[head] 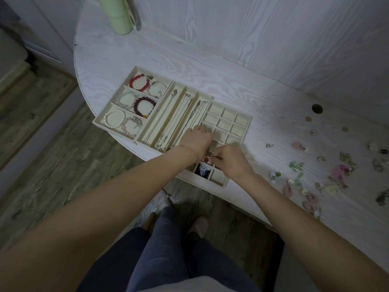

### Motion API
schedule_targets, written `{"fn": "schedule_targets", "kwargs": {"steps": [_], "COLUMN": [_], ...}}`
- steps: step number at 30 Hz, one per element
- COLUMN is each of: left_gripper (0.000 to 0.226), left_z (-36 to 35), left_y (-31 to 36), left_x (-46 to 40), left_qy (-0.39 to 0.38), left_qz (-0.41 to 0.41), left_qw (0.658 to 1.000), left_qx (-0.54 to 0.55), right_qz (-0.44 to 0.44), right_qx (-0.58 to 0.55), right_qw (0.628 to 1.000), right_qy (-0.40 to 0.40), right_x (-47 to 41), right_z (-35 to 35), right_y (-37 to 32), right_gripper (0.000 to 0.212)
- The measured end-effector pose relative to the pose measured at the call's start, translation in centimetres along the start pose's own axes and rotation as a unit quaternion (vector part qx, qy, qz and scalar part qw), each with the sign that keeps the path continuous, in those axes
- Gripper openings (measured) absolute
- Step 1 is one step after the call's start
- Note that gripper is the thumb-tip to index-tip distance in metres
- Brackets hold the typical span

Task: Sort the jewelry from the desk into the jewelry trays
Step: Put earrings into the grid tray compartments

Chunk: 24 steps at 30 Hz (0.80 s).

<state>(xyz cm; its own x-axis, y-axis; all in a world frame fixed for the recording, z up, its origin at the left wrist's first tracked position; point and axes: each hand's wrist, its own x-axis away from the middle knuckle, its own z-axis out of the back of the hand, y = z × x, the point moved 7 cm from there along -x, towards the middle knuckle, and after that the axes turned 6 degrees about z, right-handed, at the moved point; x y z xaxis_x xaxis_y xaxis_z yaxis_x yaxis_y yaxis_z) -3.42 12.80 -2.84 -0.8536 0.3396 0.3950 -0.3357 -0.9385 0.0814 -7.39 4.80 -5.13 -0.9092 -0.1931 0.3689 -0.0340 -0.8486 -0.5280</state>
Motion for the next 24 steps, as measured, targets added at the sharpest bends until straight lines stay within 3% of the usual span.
{"fn": "schedule_targets", "kwargs": {"steps": [15, 21, 24], "left_gripper": [0.029, 0.028, 0.031], "left_z": [0.12, 0.34, 0.36], "left_y": [0.33, 0.61, 0.98], "left_x": [-0.14, -0.24, -0.26], "left_qy": [-0.009, -0.007, 0.000], "left_qz": [-0.033, -0.051, -0.054], "left_qw": [0.998, 0.997, 0.994], "left_qx": [-0.049, -0.062, -0.092], "right_qz": [-0.030, -0.042, -0.044], "right_qx": [0.033, 0.015, 0.002], "right_qw": [0.999, 0.999, 0.999], "right_qy": [-0.015, -0.003, -0.008], "right_x": [-0.71, -0.36, -0.13], "right_z": [0.08, -0.19, -0.11], "right_y": [-0.37, 0.16, 0.31], "right_gripper": [0.041, 0.020, 0.022]}}
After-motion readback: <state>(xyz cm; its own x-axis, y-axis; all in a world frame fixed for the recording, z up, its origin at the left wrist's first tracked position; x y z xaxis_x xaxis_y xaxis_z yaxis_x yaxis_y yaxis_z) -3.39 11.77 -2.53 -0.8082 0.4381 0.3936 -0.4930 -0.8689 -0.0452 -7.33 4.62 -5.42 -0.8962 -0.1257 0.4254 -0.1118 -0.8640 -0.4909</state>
